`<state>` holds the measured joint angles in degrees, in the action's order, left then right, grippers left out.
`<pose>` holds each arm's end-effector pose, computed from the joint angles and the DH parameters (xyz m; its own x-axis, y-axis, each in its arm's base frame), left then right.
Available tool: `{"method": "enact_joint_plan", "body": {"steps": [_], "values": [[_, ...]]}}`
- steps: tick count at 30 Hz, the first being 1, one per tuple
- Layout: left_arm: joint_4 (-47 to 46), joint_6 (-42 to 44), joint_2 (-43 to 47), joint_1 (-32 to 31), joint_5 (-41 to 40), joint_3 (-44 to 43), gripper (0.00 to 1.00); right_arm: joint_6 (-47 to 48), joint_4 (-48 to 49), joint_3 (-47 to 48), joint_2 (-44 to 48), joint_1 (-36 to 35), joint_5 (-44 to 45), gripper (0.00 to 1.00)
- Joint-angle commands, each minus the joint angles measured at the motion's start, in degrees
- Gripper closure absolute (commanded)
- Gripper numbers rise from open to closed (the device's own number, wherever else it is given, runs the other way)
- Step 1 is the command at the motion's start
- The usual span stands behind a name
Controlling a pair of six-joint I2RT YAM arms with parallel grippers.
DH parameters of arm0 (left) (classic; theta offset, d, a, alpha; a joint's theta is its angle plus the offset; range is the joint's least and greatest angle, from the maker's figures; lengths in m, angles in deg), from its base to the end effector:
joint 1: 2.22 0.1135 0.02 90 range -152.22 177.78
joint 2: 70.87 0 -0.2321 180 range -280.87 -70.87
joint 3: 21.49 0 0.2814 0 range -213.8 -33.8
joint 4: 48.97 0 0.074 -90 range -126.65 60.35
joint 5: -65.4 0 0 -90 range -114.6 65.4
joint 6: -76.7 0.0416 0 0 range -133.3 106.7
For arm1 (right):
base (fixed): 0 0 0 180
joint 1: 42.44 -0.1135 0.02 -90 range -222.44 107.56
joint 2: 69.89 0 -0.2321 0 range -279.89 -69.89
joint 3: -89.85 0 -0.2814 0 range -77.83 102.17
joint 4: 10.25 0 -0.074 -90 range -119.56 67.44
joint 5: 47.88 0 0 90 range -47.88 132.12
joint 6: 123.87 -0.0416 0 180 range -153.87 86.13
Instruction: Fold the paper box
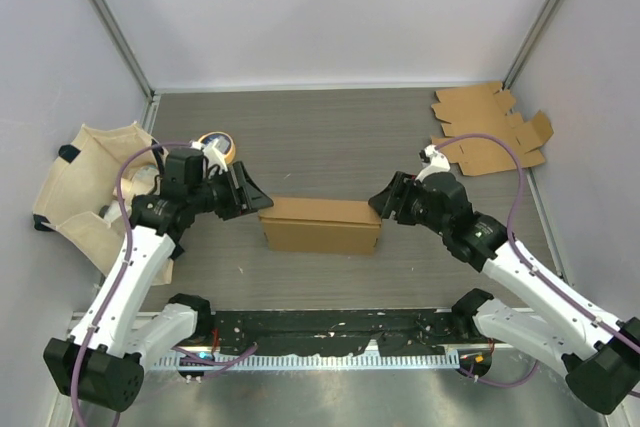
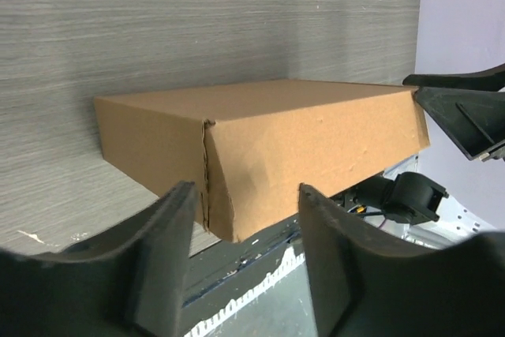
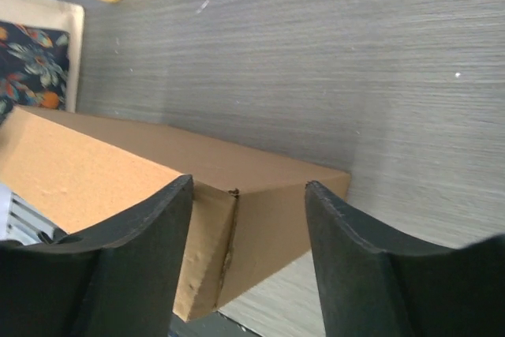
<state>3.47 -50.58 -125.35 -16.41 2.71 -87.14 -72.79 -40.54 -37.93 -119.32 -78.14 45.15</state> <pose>0.2325 -0.0785 0.2837 -0.8433 -0.3419 -0.4147 0.0520 0.7161 -0.6961 0.2064 0.1456 0.2502 -0.6339 0.3170 -0.7054 -0.1882 0.8215 0.5383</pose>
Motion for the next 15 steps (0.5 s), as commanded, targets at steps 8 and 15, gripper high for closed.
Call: {"method": "enact_joint_plan", "body": {"steps": [8, 15], "values": [[2.07, 2.91, -0.98, 0.48, -1.3, -4.58, 0.33, -0.37, -7.26, 1.33, 6.62, 1.78, -11.19, 0.33], [0.75, 1.77, -1.69, 1.1, 1.07, -1.68, 0.53, -2.13, -2.5, -2.72, 6.9, 2.92, -12.96, 0.43]]}}
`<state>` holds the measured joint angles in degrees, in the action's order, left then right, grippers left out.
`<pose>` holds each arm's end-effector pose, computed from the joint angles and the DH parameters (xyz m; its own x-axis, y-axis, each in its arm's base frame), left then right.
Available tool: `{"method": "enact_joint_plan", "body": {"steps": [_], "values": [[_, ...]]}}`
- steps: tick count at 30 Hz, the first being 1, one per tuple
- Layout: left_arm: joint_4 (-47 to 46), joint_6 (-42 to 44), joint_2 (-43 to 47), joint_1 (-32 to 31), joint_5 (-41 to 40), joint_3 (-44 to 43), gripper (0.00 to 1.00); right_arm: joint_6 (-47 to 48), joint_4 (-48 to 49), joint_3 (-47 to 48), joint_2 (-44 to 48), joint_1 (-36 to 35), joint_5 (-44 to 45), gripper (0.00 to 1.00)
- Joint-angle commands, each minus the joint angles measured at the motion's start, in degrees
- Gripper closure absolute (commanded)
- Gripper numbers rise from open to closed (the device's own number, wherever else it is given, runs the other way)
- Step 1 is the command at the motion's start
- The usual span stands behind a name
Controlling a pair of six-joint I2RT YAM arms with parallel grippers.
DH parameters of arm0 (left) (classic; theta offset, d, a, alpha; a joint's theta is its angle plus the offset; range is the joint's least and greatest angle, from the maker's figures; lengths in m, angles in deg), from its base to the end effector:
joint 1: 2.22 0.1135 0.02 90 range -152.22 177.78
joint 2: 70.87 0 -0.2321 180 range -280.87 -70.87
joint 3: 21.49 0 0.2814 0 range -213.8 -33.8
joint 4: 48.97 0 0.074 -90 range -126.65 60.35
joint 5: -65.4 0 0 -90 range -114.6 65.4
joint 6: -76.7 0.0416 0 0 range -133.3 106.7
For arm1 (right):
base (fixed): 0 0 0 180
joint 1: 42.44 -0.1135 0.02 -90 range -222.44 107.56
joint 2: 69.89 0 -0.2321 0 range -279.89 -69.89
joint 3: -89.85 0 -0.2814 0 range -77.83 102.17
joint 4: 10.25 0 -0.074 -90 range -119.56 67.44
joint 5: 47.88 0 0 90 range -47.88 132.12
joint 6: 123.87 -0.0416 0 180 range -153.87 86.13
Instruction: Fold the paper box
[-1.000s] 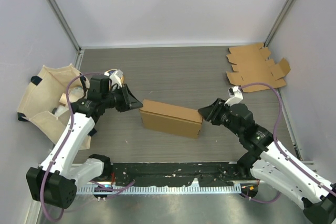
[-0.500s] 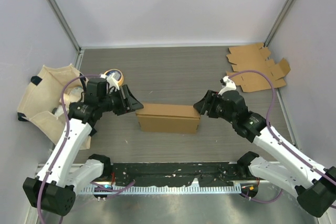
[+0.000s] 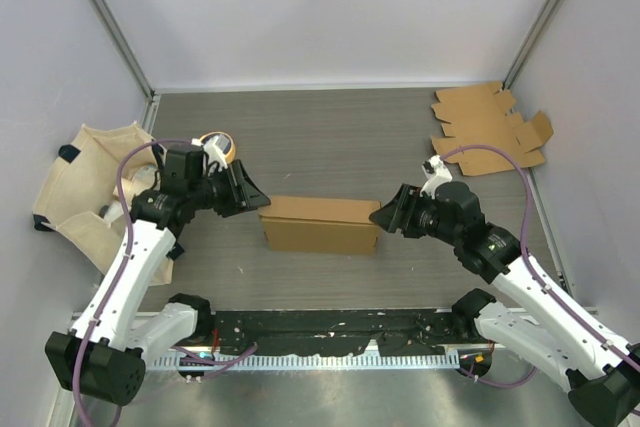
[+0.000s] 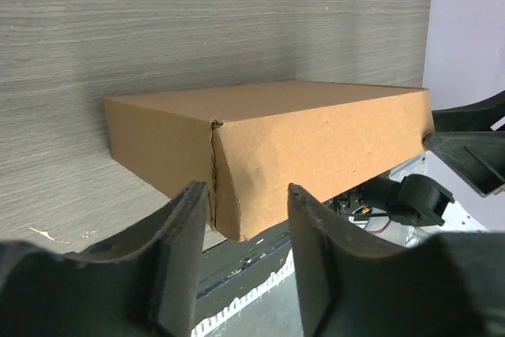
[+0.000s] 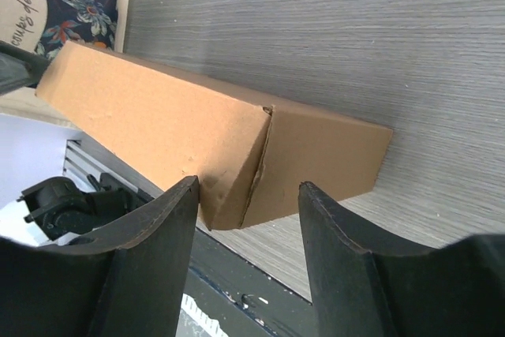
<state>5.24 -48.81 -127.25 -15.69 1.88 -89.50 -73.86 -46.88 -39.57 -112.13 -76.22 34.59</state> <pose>0.2378 -0.0760 0.2882 -0.8422 -0.3329 -0.4241 0.0474 0.7379 -0.6733 0.1865 0.1313 0.2557 -0.7177 0.2864 -0.6347 -0.2426 0.7515 0.6135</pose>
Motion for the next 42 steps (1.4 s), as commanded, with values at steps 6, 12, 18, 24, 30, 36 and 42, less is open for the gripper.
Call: {"method": "enact_joint_plan", "body": {"steps": [6, 12, 18, 24, 30, 36, 42], "values": [[-0.93, -0.26, 2.5, 0.38, 1.47, 3.31, 0.56, -1.41, 6.21, -3.89, -0.65, 2.31, -3.19, 0.48], [-3.56, -1.05, 5.22, 0.38, 1.65, 9.98, 0.6, -0.36, 7.61, -7.4, 0.22, 3.89, -3.28, 0.52], [-7.96, -3.25, 4.7, 0.38, 1.21, 13.69, 0.65, 0.17, 11.22, -12.42, 0.14, 5.83, -4.42, 0.59], [-6.03, -3.95, 6.98, 0.38, 2.61, 8.34, 0.32, 0.17, 9.99, -8.82, 0.31, 6.36, -6.44, 0.57], [-0.68, -3.34, 5.67, 0.38, -0.19, 0.69, 0.37, 0.08, 7.88, -4.16, -0.3, 6.36, -7.41, 0.49], [1.0, -4.22, 4.79, 0.47, 0.85, -0.9, 0.61, 0.88, 5.95, -1.61, -0.48, 6.45, -7.15, 0.51], [4.42, -3.87, 3.12, 0.47, 1.29, -1.95, 0.53, 0.52, 7.7, -2.05, -1.44, 6.45, -7.76, 0.53]]}}
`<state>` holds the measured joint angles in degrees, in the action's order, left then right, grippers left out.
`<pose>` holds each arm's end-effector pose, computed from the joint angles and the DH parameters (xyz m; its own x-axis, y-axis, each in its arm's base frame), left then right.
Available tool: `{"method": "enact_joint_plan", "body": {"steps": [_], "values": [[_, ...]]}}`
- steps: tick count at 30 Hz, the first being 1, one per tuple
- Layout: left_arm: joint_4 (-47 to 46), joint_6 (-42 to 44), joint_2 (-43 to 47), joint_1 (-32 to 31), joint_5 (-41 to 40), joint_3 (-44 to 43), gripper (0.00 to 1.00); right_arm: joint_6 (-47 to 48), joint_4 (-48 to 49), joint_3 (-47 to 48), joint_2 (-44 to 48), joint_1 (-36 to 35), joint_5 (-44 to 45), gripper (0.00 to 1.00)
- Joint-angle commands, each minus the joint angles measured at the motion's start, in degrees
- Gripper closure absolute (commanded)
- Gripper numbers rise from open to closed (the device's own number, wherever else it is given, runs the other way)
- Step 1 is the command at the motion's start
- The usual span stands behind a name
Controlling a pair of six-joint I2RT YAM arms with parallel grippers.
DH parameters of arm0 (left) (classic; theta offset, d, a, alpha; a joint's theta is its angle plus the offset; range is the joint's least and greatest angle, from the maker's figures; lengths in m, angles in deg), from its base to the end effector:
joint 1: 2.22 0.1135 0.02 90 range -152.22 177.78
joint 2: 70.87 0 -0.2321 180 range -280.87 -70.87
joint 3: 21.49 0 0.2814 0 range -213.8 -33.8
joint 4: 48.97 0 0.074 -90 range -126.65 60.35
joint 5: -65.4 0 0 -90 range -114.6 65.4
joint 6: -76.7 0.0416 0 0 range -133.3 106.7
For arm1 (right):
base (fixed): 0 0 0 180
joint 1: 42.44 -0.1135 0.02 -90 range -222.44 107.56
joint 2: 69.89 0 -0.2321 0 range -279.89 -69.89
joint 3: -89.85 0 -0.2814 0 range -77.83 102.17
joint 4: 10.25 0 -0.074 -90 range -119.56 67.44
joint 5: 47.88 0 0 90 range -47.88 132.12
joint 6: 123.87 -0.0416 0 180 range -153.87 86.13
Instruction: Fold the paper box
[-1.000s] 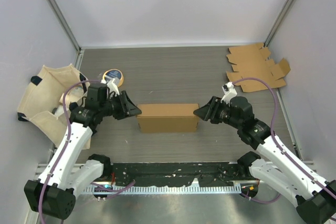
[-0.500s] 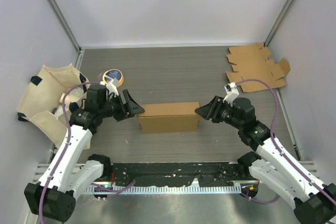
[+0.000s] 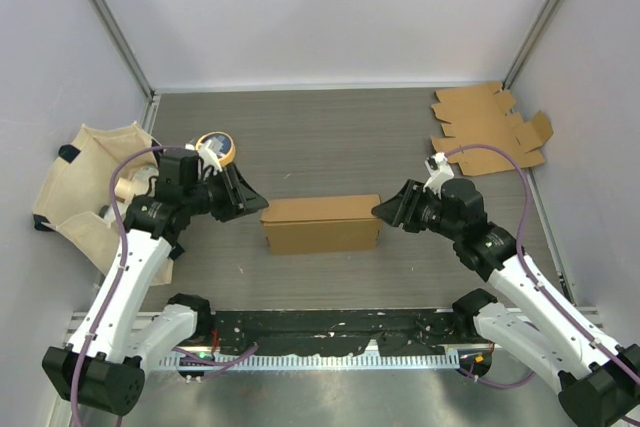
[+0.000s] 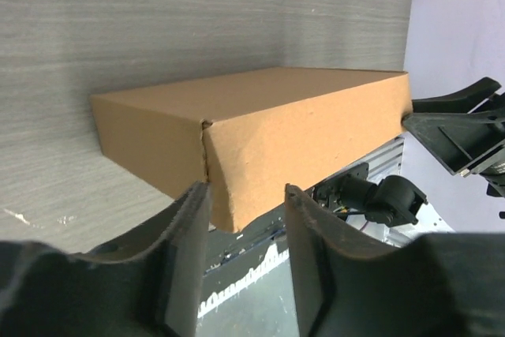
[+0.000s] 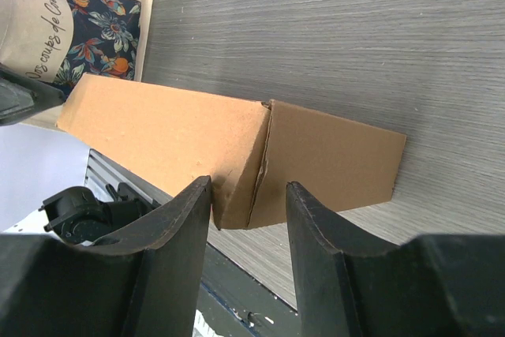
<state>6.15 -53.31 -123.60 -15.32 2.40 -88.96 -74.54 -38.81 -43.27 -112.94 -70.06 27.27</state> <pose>0.2258 -0.0719 0.2978 -0.8297 -0.3951 -0.3944 0.0070 0.6991 -0.7150 0.2032 0.1183 0.2430 -0.7076 0.3407 -0.6190 -0.2548 0.6941 0.6733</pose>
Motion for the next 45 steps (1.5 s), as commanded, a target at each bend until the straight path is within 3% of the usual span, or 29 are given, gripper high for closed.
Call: {"method": "enact_joint_plan", "body": {"steps": [1, 8, 12, 24, 27, 33, 35, 38, 45], "values": [[4.03, 0.63, -0.53, 0.1, 1.03, -2.76, 0.48, 1.11, -0.1, 1.56, -0.72, 0.28, -0.35, 0.53], [4.48, -0.24, -0.27, 0.01, 2.17, -1.62, 0.54, 0.5, 1.75, 0.94, -2.13, 0.28, -1.67, 0.55], [2.55, -1.3, -0.36, -0.08, 3.67, -0.66, 0.64, 0.24, 2.45, 0.77, -2.3, 0.37, -1.76, 0.56], [0.88, -2.44, 0.17, -1.05, 3.76, 3.47, 0.79, -0.82, 3.42, 0.24, -2.39, 0.28, -1.76, 0.57], [0.08, -2.79, 0.96, -1.49, 2.8, 5.41, 0.86, -0.91, 3.95, -0.2, -2.48, 0.2, -1.85, 0.56], [0.96, -1.92, 2.63, -1.57, -1.6, 7.17, 0.87, -0.65, 4.38, -1.78, -2.48, 0.28, -0.44, 0.57], [0.88, -1.74, 2.81, -1.57, -1.17, 7.43, 0.85, -0.21, 4.56, -2.48, -3.0, 0.28, -0.09, 0.57], [2.37, -0.95, 3.25, -1.49, -1.07, 6.12, 0.63, 0.23, 4.47, -2.05, -3.18, 0.2, -1.05, 0.57], [4.57, 0.02, 4.48, -1.49, -2.57, 1.72, 0.41, 0.41, 2.98, 1.03, -2.22, 0.55, -2.46, 0.46]]}}
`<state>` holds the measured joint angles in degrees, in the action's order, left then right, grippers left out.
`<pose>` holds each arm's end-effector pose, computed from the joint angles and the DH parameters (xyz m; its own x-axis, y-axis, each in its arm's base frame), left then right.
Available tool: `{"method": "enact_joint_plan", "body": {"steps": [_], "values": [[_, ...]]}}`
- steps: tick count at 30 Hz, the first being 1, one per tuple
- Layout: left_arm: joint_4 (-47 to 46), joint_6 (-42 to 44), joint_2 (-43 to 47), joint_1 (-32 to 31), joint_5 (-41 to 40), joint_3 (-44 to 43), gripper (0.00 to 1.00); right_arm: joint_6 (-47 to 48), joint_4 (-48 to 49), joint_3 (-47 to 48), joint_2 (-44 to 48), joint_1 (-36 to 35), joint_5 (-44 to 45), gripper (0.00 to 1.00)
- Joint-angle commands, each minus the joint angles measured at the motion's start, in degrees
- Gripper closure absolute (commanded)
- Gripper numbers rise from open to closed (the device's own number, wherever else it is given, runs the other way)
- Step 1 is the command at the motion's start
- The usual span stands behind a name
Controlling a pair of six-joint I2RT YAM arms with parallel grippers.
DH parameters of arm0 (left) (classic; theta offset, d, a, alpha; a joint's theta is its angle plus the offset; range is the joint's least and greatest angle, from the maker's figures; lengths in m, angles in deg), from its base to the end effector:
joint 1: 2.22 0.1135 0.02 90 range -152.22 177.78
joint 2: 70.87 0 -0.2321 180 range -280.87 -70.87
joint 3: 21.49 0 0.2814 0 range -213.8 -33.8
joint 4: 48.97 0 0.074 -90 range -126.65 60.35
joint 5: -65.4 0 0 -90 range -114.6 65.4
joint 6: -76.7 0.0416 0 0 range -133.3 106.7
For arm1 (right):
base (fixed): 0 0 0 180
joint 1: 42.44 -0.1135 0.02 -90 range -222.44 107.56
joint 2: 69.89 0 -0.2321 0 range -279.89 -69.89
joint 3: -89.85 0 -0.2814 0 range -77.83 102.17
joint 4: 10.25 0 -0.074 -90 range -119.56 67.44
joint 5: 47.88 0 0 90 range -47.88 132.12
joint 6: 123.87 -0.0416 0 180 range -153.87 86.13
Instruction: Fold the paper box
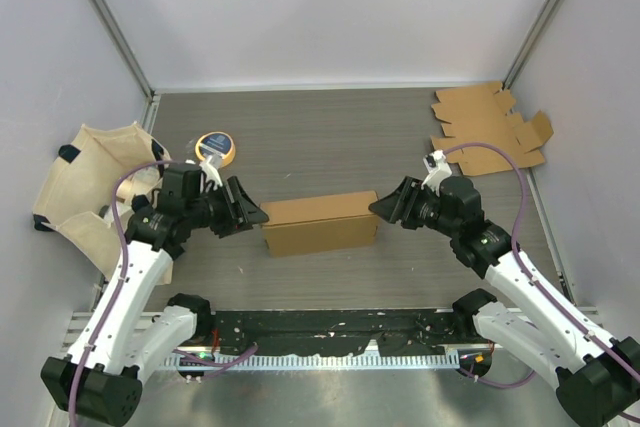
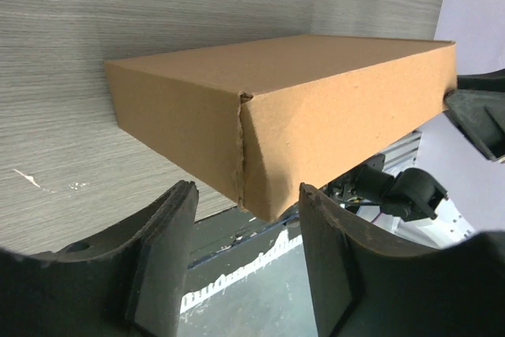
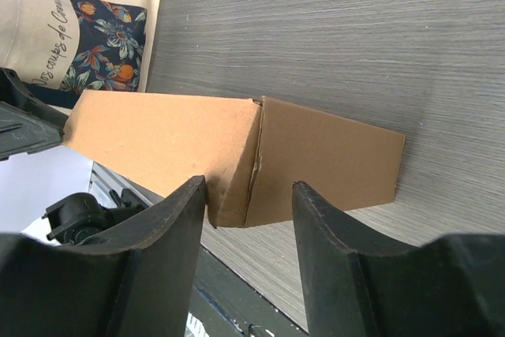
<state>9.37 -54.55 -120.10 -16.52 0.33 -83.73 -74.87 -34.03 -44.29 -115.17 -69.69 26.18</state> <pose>0.2100 -0.0716 0.2732 -0.8551 -0.3991 -0.3309 -0.0701 0.7215 -0.6889 0.2107 0.1214 0.2364 -0.7004 0.3489 -0.6227 -0.2719 0.6763 0.6847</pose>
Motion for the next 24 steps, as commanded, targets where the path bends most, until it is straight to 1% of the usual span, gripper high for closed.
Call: {"method": "enact_joint_plan", "body": {"steps": [1, 2, 4, 5, 8, 14, 16, 17, 20, 22, 24], "values": [[1.35, 1.09, 1.07, -0.28, -0.49, -3.68, 0.4, 0.65, -1.89, 2.32, 0.19, 0.26, -1.89, 0.46], [1.27, 0.83, 1.5, -0.2, -0.67, -3.77, 0.4, 0.56, -1.9, 2.41, 0.28, 0.44, -1.98, 0.45], [0.92, 0.21, 1.94, -0.11, -0.67, -3.86, 0.43, 0.48, -1.81, 2.93, 0.45, 1.14, -2.77, 0.44], [0.74, 0.04, 2.3, -0.02, -0.58, -3.77, 0.47, 0.48, -1.89, 2.94, 0.54, 1.32, -3.04, 0.44], [0.04, -0.84, 2.39, 0.42, 0.73, -3.16, 0.52, 0.39, -1.72, 3.11, 0.19, 2.89, -4.79, 0.44], [-0.32, -1.46, 2.91, 0.86, 1.35, -1.14, 0.6, 0.21, -0.67, 1.53, 0.19, 5.79, -7.34, 0.53], [-0.4, -1.46, 3.18, 0.86, 1.35, 0.01, 0.61, -0.22, -0.23, 0.22, 0.28, 6.15, -8.31, 0.54], [-0.58, -1.72, 3.35, 0.77, 1.44, 0.97, 0.64, -0.4, 0.64, -0.22, 0.36, 6.32, -8.57, 0.55], [-1.63, -3.21, 3.97, 0.86, 2.14, 3.34, 0.67, -0.67, 2.05, -2.33, 0.45, 6.41, -8.75, 0.57], [-4.0, -4.62, 4.93, 0.77, 4.24, 5.01, 0.68, -1.54, 3.28, -4.18, 0.1, 6.68, -9.36, 0.57], [-6.37, -6.37, 5.46, 0.77, 7.04, 6.86, 0.61, -3.21, 5.48, -5.49, -0.51, 6.77, -10.24, 0.58]]}}
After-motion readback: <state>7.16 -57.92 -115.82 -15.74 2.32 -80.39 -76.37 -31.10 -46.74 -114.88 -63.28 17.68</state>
